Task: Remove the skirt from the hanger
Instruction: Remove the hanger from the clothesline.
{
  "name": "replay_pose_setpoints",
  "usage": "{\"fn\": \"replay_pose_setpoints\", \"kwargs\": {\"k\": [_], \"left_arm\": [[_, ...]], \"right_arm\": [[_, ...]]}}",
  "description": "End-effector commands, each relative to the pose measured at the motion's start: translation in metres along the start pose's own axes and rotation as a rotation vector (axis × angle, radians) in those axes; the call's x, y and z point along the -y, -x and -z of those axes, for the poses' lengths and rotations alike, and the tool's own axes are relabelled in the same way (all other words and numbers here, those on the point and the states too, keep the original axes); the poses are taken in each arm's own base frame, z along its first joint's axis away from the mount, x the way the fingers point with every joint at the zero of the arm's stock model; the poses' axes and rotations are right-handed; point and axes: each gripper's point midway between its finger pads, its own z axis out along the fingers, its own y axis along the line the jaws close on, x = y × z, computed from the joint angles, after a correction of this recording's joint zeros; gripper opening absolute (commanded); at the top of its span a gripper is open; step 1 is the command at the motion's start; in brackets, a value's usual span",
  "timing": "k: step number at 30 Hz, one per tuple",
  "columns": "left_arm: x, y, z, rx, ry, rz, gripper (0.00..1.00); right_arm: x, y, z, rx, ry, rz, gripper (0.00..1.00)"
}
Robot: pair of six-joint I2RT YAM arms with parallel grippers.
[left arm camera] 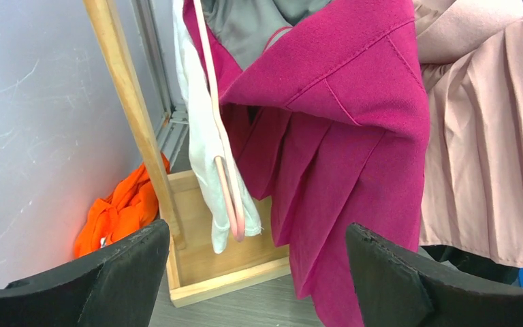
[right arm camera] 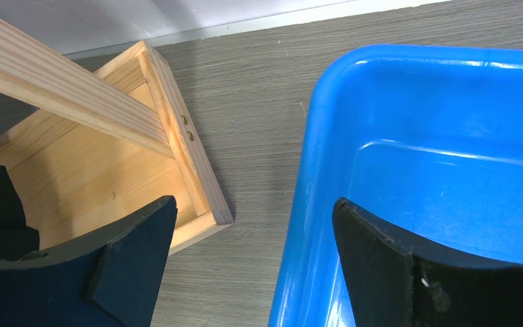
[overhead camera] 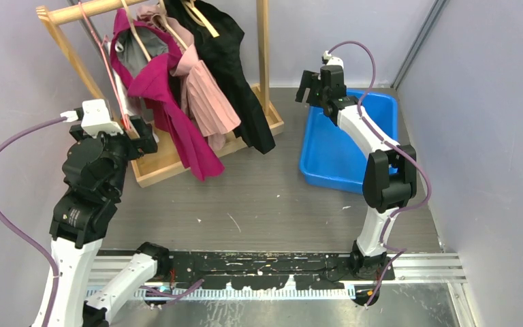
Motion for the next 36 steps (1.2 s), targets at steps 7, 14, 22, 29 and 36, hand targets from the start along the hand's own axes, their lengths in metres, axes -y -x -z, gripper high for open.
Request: {"fn": "replay_pose_setpoints", "kwargs": {"k": [7,14,22,29,36], "left_arm": [[0.015,0.034,0.009,0.119,-0.096,0.061,1.00],[0.021,0.059,0.013,0.178,-0.141,-0.007,1.00],[-0.006,0.112,-0.021,0.332,0.106,-0.061,1.00],[-0.015,0.128,-0.070,0.343,0.241,-0.067,1.00],[-0.029,0.135,-0.095,0.372,0.372,-0.035,0.99]], "right_arm": [[-0.008,0.027,0.004,0.067,0.017,0.004,0.89],[-0.007,0.025,0.003,0.061,0.016,0.003,0.89],[-0.009,0.026,0.006,0.062,0.024,0.005,0.89],[-0.010,0.030,0.006,0.068,0.025,0.015,0.89],[-0.010,0.032,0.002,0.067,0.027,0.027,0.89]]}}
